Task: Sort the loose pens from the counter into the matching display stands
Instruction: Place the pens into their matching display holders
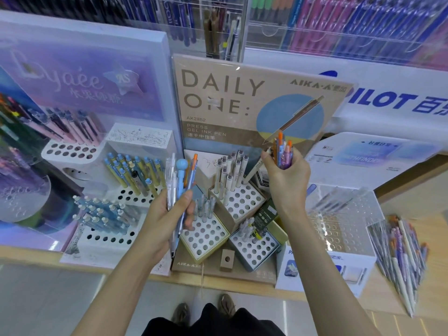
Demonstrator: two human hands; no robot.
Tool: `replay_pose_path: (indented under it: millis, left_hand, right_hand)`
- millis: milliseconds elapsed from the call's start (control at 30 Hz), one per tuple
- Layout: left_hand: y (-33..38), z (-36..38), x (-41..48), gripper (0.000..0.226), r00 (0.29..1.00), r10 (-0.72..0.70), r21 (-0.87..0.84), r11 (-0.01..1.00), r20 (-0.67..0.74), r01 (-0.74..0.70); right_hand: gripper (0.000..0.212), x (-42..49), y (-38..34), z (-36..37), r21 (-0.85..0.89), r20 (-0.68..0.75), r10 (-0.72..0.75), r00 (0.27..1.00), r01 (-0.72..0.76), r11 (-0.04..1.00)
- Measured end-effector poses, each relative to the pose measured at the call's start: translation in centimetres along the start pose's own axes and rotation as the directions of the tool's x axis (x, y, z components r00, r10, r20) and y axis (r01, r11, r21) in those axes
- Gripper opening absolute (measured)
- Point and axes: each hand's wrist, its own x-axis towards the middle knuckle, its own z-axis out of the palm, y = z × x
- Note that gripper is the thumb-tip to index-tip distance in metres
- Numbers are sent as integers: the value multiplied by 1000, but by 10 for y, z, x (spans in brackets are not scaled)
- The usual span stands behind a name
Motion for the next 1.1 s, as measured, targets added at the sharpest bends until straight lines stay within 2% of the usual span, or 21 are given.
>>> replay_pose_path:
  millis: [133,267,400,533,700,867,1100]
  left_hand:
    - [4,1,0,43,1000,-19,4,1000,2,19]
    - [8,3,-1,50,1000,-1,36,999,-9,1]
    - [10,1,-1,45,999,17,33,999,-27,-16]
    - [11,-2,1,48,999,15,21,1000,-30,-14]
    - [12,-6,2,39,999,15,8,1000,-32,-15]
    - [13,-7,3,39,999,32,17,999,-11,-32]
    - [17,-9,5,39,999,37,34,999,-19,-37]
  right_hand:
    - [19,3,0,-1,22,3,13,1000,-13,1000]
    - [22,8,-6,2,30,55,27,998,-28,999]
    - [15,7,-9,5,11,128,13,992,-15,1000]
    - [20,0,-8,7,-52,168,-42,985,51,997]
    - [16,1,-2,4,-93,117,-23,993,34,995]
    - [14,9,-3,9,-224,209,-15,978,63,973]
    - [21,18,-9,3,-274,282,48,958,33,961]
